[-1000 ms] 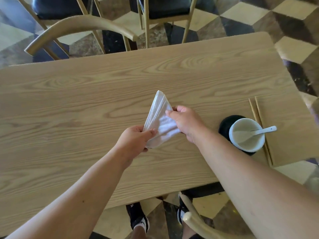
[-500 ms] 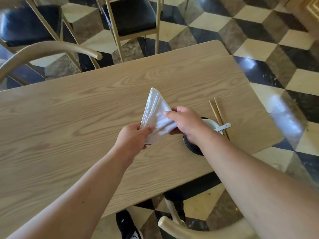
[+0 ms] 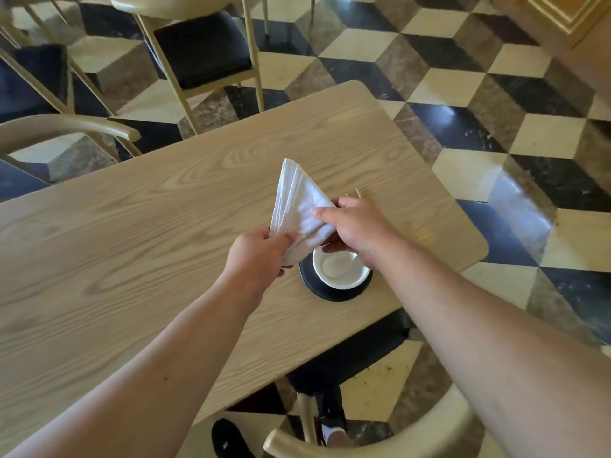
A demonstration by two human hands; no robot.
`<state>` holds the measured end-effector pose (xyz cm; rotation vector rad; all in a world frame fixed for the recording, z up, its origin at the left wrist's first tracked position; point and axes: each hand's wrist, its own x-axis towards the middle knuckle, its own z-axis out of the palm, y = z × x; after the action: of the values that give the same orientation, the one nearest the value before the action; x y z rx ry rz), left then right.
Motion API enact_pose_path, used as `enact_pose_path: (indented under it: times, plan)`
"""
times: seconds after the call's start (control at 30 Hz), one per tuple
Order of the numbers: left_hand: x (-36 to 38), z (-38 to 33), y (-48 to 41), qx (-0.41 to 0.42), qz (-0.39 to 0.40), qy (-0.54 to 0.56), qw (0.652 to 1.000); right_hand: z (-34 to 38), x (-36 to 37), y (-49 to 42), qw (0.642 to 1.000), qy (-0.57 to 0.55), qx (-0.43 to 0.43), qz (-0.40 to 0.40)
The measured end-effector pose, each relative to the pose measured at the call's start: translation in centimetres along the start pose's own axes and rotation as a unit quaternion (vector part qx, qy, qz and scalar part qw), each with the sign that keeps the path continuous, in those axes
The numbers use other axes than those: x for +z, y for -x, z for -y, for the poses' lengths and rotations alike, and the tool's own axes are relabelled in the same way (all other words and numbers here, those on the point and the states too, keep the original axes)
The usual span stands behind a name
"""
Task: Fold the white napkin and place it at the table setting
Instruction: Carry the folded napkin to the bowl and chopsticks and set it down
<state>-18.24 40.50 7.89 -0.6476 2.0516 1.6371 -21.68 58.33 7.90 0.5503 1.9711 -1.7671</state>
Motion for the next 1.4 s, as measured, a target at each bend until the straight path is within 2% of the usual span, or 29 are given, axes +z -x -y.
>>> enact_pose_path:
  times: [0.4, 0.63, 0.83, 1.0, 1.1, 1.17, 1.2, 1.23, 1.33, 1.37, 1.4]
  plan:
    - [9.2, -3.8, 0.4, 0.016, 0.033, 0.002, 0.999, 0.0, -9.5, 0.3, 0.996, -0.066, 0.001, -0.056]
    - [16.1, -4.7, 0.1, 0.004, 0.032, -0.018, 0.999, -2.5, -14.4, 0.1, 0.993, -0.114, 0.011, -0.029]
    - [21.6, -4.1, -0.6, 0.003, 0.052, -0.054, 0.997, -4.8, -18.3, -0.6, 0.992, -0.107, 0.021, -0.059]
    - [25.1, -3.1, -1.4, -0.035, 0.049, -0.061, 0.996, -7.0, -21.0, -1.8, 0.993, -0.073, 0.045, -0.075]
    - [26.7, -2.6, -1.6, -0.01, 0.052, -0.145, 0.988, -8.2, -21.9, -2.9, 0.993, -0.056, 0.059, -0.088]
    - [27.0, -1.6, -1.4, 0.091, 0.112, -0.362, 0.921, -8.9, -22.4, -3.6, 0.992, -0.04, 0.07, -0.095]
    - [27.3, -1.6, -1.8, 0.087, 0.125, -0.401, 0.903, -9.2, -22.6, -4.0, 0.992, -0.029, 0.073, -0.095]
    - [27.7, -1.3, -2.6, 0.085, 0.15, -0.405, 0.898, -9.4, -22.8, -4.3, 0.993, -0.019, 0.076, -0.094]
    - [28.4, -0.3, -3.3, 0.086, 0.148, -0.444, 0.879, -10.0, -23.2, -4.8, 0.991, 0.016, 0.077, -0.104]
    - [28.8, 0.0, -3.9, 0.065, 0.154, -0.406, 0.899, -10.2, -23.2, -5.0, 0.991, 0.025, 0.077, -0.111]
    - [29.3, -0.2, -4.6, -0.008, 0.132, -0.353, 0.926, -10.5, -23.4, -5.1, 0.989, 0.037, 0.076, -0.118]
